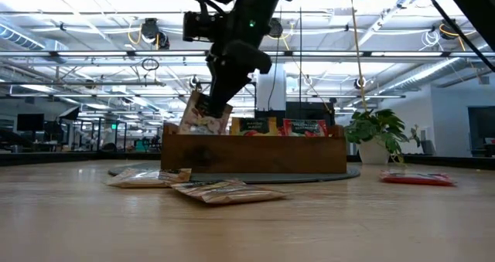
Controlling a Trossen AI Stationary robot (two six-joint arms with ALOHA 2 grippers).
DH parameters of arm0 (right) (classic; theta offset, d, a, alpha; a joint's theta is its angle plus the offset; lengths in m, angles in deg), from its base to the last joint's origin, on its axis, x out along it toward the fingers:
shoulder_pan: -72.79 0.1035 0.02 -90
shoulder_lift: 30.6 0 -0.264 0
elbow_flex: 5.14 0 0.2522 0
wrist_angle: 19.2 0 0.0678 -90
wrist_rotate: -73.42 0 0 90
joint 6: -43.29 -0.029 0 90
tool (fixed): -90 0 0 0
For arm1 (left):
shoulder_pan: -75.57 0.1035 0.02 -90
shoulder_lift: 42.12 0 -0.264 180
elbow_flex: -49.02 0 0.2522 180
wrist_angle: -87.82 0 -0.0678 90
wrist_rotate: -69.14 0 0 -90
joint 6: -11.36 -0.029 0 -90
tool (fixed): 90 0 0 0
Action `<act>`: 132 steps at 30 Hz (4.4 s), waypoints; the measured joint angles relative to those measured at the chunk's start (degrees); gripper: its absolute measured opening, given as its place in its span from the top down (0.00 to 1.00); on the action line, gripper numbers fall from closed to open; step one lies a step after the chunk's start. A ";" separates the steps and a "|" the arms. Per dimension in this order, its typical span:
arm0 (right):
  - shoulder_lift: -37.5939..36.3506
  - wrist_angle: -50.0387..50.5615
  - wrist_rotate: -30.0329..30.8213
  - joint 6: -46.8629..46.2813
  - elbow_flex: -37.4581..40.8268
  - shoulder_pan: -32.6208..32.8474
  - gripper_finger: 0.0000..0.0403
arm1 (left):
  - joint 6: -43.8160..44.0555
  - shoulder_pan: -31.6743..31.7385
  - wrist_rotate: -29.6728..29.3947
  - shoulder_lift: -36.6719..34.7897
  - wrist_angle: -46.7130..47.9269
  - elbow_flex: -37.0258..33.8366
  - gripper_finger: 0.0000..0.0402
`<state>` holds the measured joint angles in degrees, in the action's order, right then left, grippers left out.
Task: Pick & Place Tea
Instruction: Put the bottom brown tea bag into the left section of the wooden organizer, then put the top right red tea bag into the right section of the wooden organizer
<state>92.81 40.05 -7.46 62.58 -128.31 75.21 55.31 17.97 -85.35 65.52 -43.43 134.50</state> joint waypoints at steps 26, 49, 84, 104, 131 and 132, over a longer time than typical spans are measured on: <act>1.25 -4.41 3.01 3.62 3.06 0.88 1.00 | 0.84 0.71 -0.11 0.02 -0.04 0.00 0.90; -7.44 -2.87 1.81 -4.22 3.08 1.21 0.57 | 1.39 1.66 0.00 0.04 -1.52 -1.14 0.90; -52.91 -66.67 13.98 -36.92 86.34 32.21 1.00 | -31.41 31.30 49.37 6.29 -50.08 -0.92 0.90; -38.13 -68.48 13.53 -40.95 84.45 28.68 1.00 | -39.39 26.09 41.48 6.29 -45.41 -0.92 0.90; -30.47 -72.99 7.57 -48.08 82.62 27.34 1.00 | -36.44 25.86 48.94 10.32 -44.13 -0.95 0.90; -28.67 -74.89 6.56 -48.10 82.20 26.86 1.00 | -36.42 26.40 49.50 10.71 -45.21 -0.95 0.90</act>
<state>64.14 -34.84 -0.90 14.47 -46.10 102.06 18.89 44.36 -35.85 76.23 -88.64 133.55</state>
